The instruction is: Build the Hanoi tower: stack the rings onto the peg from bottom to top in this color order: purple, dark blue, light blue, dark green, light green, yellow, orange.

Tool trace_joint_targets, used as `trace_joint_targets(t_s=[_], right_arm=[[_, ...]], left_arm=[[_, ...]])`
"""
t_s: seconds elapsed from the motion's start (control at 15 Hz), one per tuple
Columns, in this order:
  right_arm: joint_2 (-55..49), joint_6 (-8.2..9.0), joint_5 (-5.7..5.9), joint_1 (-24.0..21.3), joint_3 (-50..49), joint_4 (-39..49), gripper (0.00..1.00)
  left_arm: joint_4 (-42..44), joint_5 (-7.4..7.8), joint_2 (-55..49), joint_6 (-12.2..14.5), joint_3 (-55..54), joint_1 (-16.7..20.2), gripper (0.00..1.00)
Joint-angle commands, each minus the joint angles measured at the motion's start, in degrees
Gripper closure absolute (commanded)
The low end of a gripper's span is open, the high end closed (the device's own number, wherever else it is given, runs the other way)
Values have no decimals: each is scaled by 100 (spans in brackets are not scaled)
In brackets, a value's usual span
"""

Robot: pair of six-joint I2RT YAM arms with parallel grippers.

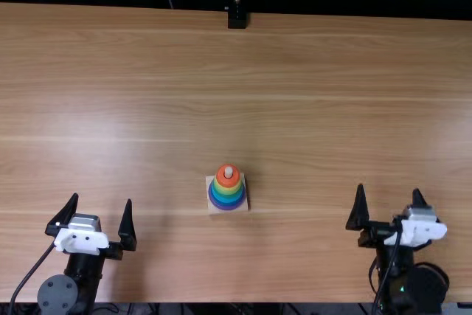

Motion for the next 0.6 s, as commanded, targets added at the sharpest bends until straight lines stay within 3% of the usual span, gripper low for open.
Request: trace_joint_targets(t_s=[0.0,0.33,0.53], right_arm=[[-451,35,-135,-83,-364,27,0],[-1268,14,-104,-74,-1049,27,0],[-1286,-18,-146,-74,-1128,-289,0]], left_arm=[[34,21,-67,66,-174,47,0],[34,21,-67,66,-174,47,0],[34,21,-67,66,-174,47,0]])
